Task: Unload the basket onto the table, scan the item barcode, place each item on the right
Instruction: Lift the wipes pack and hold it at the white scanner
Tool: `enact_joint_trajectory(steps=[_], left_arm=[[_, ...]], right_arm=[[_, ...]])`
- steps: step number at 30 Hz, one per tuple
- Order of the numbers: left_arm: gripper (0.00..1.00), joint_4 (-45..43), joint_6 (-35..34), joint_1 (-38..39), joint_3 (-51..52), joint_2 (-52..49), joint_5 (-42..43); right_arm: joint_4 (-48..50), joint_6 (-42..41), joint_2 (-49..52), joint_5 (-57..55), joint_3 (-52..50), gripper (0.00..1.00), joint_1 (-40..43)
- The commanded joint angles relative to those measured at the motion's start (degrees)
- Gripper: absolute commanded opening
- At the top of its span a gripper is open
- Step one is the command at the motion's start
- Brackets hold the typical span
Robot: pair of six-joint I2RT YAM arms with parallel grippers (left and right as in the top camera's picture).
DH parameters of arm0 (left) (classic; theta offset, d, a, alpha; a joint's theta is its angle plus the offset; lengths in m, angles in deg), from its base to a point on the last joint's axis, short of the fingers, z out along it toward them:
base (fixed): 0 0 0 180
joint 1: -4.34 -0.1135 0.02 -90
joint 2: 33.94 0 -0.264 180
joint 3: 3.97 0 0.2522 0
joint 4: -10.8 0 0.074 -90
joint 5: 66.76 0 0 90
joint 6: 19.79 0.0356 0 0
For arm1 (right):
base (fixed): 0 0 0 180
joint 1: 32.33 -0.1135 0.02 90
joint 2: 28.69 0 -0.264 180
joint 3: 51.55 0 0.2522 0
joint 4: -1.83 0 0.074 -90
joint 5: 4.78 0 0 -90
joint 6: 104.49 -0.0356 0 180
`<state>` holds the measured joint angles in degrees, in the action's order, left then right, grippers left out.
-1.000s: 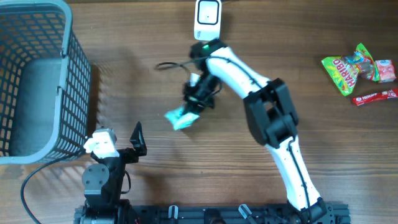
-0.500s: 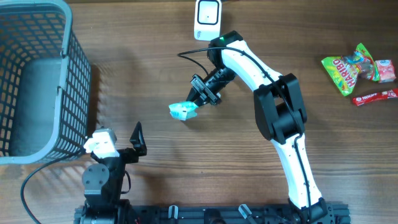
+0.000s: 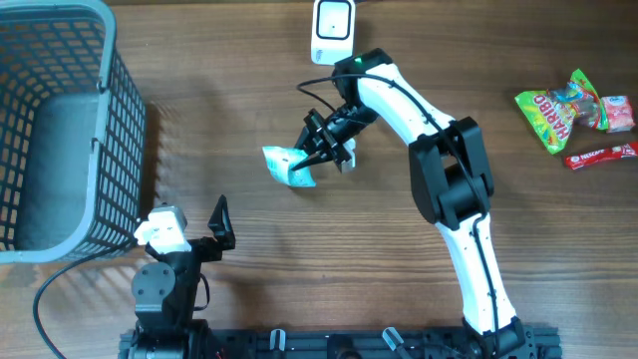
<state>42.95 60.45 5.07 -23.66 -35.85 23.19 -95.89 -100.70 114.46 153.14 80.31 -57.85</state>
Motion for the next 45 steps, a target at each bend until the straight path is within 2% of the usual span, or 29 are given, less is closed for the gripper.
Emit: enact_joint_trajectory(steps=[1, 7, 15, 23, 35, 45], left_arm=[[1.00, -0.13, -0.13, -0.22, 0.26, 0.28, 0.66], [1.00, -0.13, -0.13, -0.22, 0.26, 0.28, 0.66], [1.00, -0.13, -0.13, -0.22, 0.26, 0.28, 0.66], [1.00, -0.13, -0.13, -0.22, 0.26, 0.28, 0.68], [1.00, -0.13, -0.13, -0.22, 0.26, 0.28, 0.68], [1.00, -0.13, -0.13, -0.22, 0.26, 0.28, 0.66]], right_arm=[[0.44, -5.25, -0.13, -4.04, 0.02, 0.05, 1.29], [0.44, -5.79, -0.13, -6.73, 0.02, 0.04, 2.97], [-0.87, -13.14, -0.13, -12.00, -0.09, 0.05, 6.71], [-0.90, -16.00, -0.11, -14.62, -1.62, 0.05, 10.67], [-0.52, -15.63, -0.11, -11.47, -9.94, 0.05, 12.98], [-8.13, -5.66, -0.11, -13.07, -10.78, 0.05, 14.10]])
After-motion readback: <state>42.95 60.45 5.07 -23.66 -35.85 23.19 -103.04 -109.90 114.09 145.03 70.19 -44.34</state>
